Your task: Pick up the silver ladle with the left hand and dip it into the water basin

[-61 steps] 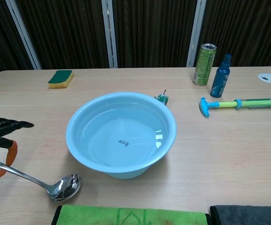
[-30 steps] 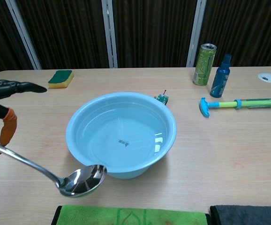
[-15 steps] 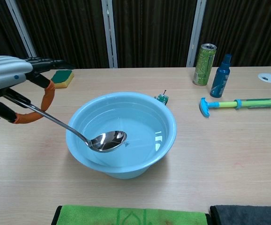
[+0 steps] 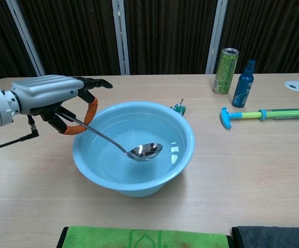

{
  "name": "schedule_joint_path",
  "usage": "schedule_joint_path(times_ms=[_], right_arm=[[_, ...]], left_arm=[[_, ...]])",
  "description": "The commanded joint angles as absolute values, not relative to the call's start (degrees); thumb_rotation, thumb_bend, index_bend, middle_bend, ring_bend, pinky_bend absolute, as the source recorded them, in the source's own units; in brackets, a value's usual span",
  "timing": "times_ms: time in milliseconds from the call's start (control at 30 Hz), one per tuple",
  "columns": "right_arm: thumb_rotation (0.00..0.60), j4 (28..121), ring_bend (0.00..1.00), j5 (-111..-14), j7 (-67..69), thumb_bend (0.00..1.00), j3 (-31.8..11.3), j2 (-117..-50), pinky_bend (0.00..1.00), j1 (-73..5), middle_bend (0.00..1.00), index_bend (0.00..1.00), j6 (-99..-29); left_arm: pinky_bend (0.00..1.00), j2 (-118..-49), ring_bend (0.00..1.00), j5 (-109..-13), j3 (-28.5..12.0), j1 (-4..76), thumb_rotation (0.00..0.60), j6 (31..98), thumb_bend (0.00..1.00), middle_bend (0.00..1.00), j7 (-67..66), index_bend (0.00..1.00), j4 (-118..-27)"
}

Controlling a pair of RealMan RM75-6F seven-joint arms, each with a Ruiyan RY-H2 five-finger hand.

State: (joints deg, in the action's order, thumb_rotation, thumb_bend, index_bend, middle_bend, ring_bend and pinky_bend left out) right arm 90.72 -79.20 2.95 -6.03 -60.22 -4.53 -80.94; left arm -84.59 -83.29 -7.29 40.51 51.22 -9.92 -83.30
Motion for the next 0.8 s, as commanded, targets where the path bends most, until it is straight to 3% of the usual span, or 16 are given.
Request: schedule_joint_path(times_ms=[33, 567, 800], right_arm=[[0.600, 90.7, 0.00, -79.2, 2.7, 0.00, -6.0, -60.3, 0.00, -4.6, 0.00, 0.05, -80.7], [0.600, 90.9, 0.00, -78.4, 1.7, 0.00, -6.1, -60.6, 0.00, -5.1, 0.00, 0.05, -79.9], [0.600, 90.8, 0.00, -78.3, 0.9, 0.00, -6.0, -61.0, 0.00, -5.4, 0.00, 0.05, -79.4]], left_arm=[[0.00, -85.7, 0.00, -82.6, -7.1, 41.3, 0.600, 50.3, 0.62, 0.00, -9.3, 0.71, -81.9], [0.00, -88.8, 0.00, -81.0, -5.5, 43.1, 0.600, 48.1, 0.62, 0.00, -7.5, 0.71, -75.5], [0.00, -85.5, 0.00, -82.3, -5.0, 42.1, 0.600, 51.7, 0.62, 0.00, -9.5, 0.72, -78.1]])
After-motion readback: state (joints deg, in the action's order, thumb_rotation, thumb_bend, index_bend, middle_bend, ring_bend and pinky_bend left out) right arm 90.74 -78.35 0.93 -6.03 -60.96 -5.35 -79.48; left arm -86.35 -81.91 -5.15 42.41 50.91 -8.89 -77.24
